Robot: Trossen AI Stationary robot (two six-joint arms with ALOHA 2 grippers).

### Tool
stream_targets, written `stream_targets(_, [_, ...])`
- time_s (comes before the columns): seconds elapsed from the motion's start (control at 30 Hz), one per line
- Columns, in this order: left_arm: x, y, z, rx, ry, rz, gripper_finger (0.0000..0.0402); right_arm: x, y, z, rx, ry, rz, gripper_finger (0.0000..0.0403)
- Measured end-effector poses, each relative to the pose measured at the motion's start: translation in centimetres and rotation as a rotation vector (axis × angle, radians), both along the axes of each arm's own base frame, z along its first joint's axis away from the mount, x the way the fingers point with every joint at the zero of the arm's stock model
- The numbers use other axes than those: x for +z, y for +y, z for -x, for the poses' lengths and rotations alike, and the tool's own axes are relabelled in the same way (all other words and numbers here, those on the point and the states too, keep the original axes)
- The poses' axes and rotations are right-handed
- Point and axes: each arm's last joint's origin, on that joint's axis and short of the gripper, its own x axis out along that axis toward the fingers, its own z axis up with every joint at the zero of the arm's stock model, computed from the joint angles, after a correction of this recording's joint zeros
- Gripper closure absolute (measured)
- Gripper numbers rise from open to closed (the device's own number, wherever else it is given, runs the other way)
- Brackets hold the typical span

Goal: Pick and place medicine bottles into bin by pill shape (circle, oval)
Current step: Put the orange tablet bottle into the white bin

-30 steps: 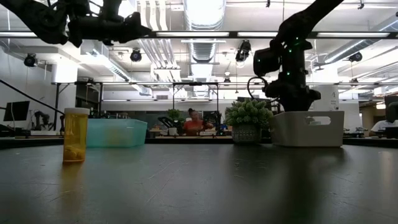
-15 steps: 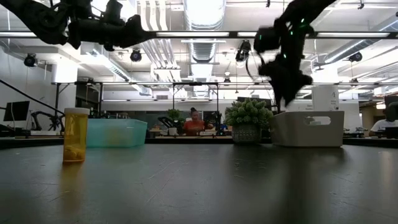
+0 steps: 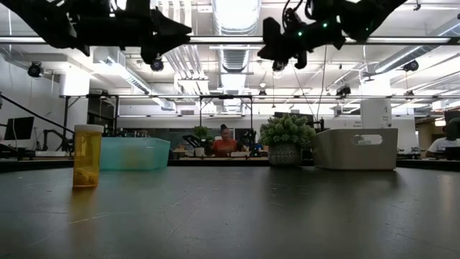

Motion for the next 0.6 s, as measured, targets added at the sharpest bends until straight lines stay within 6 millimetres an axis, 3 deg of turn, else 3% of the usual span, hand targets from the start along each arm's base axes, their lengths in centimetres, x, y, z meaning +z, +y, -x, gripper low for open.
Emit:
stream_targets(0.13, [-0.1,-1.8,-0.6,-0.095,-0.001,0.038,0.0256,-0.3,-0.5,-0.7,-0.023,0.020,0.013,0.0386])
stream_targets(0.23, [-0.3,-3.1,-1.0,-0.160,0.022,0.057,0.0256,0.4,1.0,-1.3,0.016,0.027,0.066,0.0393])
stream_targets(0.47, [-0.6,-6.5,-1.5,-0.229,0.048,0.075,0.0256,-0.2,8.0,-2.3,-0.030,0.174,0.223,0.0394])
stream_targets(0.6, [-0.5,-8.1,-1.5,-0.193,0.039,0.089,0.0256,-1.1,12.4,-1.7,-0.048,0.251,0.284,0.0394])
